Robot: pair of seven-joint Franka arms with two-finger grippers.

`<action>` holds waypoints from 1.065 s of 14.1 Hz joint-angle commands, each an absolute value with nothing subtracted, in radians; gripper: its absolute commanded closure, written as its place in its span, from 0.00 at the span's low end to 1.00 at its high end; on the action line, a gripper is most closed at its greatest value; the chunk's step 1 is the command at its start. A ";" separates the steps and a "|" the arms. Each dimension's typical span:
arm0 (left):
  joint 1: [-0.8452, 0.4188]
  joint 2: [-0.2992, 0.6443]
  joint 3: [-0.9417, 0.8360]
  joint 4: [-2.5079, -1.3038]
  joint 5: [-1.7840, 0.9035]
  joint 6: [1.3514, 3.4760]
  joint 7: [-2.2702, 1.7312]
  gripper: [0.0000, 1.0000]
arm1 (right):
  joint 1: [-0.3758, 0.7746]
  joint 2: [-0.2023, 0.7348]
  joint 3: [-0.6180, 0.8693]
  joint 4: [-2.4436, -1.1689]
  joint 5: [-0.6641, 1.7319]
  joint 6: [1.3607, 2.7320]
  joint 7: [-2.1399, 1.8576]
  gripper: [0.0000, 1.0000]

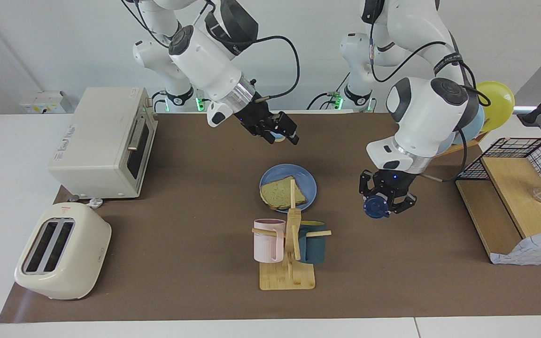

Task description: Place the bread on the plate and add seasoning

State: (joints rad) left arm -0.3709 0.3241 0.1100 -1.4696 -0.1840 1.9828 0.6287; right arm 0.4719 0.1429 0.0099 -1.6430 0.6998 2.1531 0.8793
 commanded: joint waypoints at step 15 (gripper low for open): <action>-0.511 -0.021 0.107 -1.793 -0.233 1.770 0.943 1.00 | 0.537 0.295 0.028 -1.405 0.646 2.154 1.140 0.34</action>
